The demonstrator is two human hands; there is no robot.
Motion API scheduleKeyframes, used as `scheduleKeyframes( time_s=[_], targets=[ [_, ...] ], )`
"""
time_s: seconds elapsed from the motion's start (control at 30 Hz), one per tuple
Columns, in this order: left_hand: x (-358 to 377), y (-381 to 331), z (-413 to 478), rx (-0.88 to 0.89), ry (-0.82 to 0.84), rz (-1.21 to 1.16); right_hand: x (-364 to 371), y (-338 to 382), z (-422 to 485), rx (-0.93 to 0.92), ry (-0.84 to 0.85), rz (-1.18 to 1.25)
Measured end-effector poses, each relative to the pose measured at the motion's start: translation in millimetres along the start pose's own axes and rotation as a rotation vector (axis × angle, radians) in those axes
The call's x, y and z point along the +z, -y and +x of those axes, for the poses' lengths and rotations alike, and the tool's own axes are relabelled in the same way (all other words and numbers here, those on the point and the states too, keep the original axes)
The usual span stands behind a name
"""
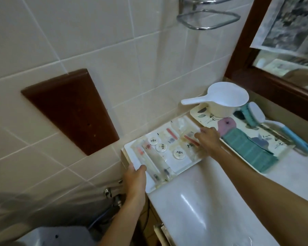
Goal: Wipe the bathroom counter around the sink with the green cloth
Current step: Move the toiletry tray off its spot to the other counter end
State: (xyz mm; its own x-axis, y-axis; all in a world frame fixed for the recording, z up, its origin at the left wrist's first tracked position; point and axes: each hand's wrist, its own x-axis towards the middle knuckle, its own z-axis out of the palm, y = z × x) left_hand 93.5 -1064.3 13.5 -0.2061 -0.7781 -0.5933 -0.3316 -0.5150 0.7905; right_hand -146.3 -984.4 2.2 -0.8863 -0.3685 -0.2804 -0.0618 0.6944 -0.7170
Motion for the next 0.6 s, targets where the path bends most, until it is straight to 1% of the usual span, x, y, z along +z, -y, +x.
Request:
scheduleKeyframes(
  time_s=[0.13,0.23,0.4,0.5,0.6],
  targets=[
    [8.9,-0.8,7.5,-0.008,-0.02,-0.069,6.9,3.7,10.6,-0.013,-0.005,-0.053],
    [11.5,3.7,10.0,0.003,-0.038,-0.092,16.8,2.7,15.1,-0.042,-0.046,-0.176],
    [13.0,14.5,25.4,-0.004,-0.025,-0.065,30.5,2.9,16.0,-0.043,-0.117,-0.265],
    [14.7,18.8,26.0,-0.013,-0.027,-0.004,30.5,0.4,13.3,-0.057,-0.09,-0.225],
    [21.9,17.8,9.6,0.094,-0.1,0.111,21.7,-3.6,-2.4,-0.1,-0.088,-0.096]
  ],
)
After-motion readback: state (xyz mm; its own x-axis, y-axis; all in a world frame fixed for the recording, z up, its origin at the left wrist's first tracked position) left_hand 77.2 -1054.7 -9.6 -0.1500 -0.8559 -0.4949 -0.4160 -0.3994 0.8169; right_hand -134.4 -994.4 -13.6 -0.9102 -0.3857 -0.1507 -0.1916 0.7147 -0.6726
